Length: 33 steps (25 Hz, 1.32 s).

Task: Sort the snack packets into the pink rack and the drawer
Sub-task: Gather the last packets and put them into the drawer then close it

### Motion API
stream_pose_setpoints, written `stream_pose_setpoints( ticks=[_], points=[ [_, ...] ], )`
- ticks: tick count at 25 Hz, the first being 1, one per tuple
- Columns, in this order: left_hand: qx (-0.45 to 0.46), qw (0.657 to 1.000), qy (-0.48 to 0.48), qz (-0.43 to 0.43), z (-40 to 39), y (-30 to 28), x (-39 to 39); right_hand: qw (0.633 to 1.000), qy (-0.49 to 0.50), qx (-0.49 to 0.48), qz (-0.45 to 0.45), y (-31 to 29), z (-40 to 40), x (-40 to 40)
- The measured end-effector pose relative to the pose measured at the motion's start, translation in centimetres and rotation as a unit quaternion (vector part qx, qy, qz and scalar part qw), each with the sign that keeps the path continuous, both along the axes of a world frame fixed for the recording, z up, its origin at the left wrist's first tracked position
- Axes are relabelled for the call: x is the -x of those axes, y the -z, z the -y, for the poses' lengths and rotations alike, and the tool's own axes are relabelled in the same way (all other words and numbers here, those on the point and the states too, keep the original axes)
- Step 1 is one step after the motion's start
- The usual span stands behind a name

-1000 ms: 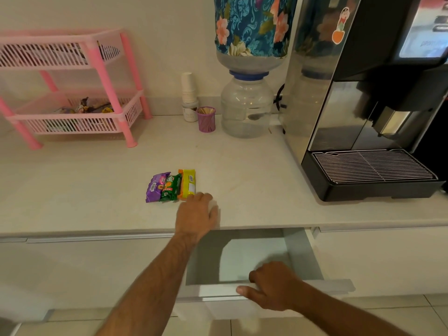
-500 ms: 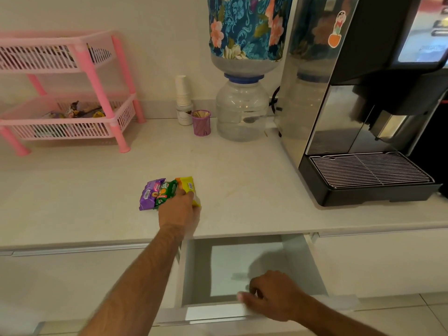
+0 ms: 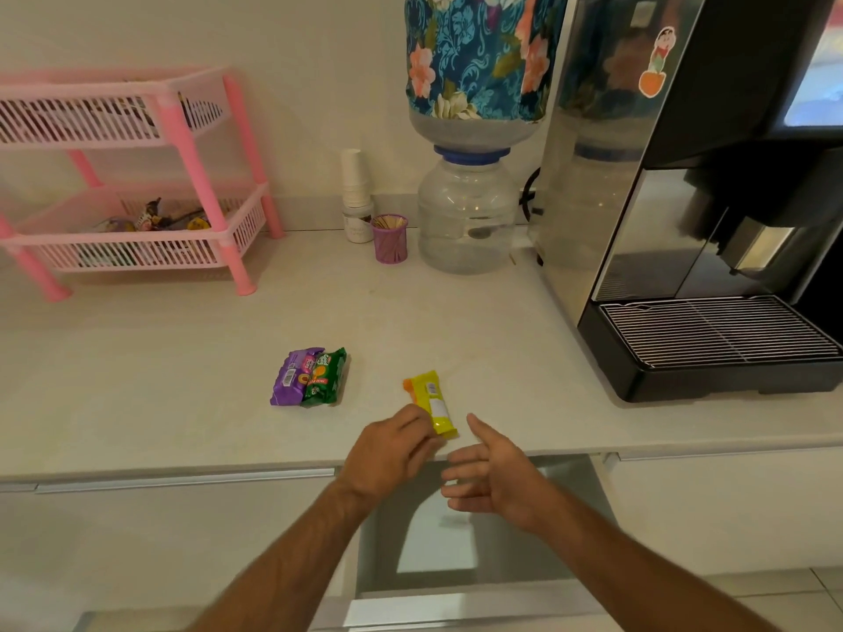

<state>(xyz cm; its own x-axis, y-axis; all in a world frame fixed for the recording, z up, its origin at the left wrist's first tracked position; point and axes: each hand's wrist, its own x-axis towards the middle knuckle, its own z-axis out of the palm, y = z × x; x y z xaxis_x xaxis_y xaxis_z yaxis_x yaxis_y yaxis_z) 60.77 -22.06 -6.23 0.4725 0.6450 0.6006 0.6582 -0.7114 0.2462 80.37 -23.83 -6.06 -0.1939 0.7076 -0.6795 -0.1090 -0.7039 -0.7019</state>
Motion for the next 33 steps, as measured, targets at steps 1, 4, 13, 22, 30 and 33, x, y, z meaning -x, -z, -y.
stream_pose_setpoints(
  ticks=[1,4,13,22,30,33],
  points=[
    [-0.004,1.000,0.017,0.025,0.4,-0.1,-0.4,0.999,0.009,0.013,-0.042,0.0,-0.1,0.1],
    [-0.004,0.995,0.060,0.074,1.2,-0.2,-1.2,0.982,0.062,-0.014,-0.175,-0.4,-0.1,0.7],
    [0.064,0.989,-0.082,0.100,-3.2,-2.7,3.8,0.932,-0.140,-0.323,0.091,1.6,0.2,-3.0],
    [0.208,0.890,-0.355,-0.199,-9.1,-3.2,7.4,0.562,-0.532,-0.236,0.588,11.9,-2.7,-4.7],
    [0.200,0.919,-0.336,-0.057,-9.4,-1.8,7.6,0.539,-0.582,-0.165,0.586,18.2,-3.3,-5.3],
    [0.198,0.930,-0.308,-0.025,-9.5,-1.4,7.7,0.554,-0.583,-0.159,0.572,18.7,-3.3,-5.6]
  ],
)
